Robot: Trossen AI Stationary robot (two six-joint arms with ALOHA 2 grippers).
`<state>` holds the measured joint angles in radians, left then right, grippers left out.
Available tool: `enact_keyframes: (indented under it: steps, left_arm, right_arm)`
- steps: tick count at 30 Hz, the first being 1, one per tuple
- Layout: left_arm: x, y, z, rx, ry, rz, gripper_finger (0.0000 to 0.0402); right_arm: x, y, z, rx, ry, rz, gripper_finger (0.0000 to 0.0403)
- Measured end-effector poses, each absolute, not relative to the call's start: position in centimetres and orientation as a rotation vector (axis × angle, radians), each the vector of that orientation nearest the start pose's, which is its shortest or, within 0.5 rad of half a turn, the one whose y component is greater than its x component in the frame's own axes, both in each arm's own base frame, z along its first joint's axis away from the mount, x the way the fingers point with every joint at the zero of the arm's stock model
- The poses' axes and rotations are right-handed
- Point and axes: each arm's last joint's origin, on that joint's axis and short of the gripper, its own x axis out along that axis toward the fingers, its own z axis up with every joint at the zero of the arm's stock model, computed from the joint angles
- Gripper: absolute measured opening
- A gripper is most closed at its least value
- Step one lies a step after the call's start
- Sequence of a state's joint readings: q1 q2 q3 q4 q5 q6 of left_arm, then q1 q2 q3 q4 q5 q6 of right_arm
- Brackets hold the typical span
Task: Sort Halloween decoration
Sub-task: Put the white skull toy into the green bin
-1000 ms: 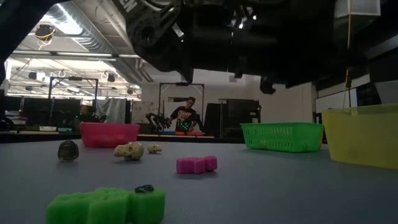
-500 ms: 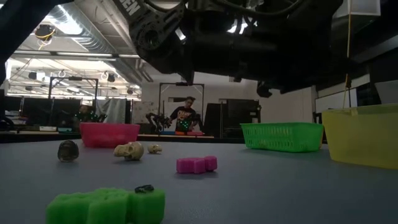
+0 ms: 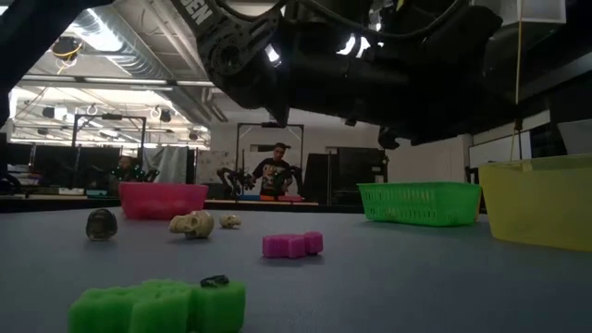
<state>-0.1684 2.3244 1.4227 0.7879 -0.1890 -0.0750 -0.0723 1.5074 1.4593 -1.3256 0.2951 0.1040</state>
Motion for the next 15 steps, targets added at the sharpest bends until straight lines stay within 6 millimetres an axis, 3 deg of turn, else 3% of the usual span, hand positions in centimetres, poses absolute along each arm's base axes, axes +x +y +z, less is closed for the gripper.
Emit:
enact_keyframes:
  steps: [8,15]
  left_arm:
    - [47.8,-6.7,16.3,-0.032,0.321,-0.027,0.0141]
    - [43.9,-5.9,19.9,0.047,0.686,-0.089,0.0141]
  right_arm:
    - [26.8,-2.8,32.2,-0.062,1.352,-0.382,0.0205]
    - [26.8,-2.8,32.1,-0.060,1.350,-0.383,0.0205]
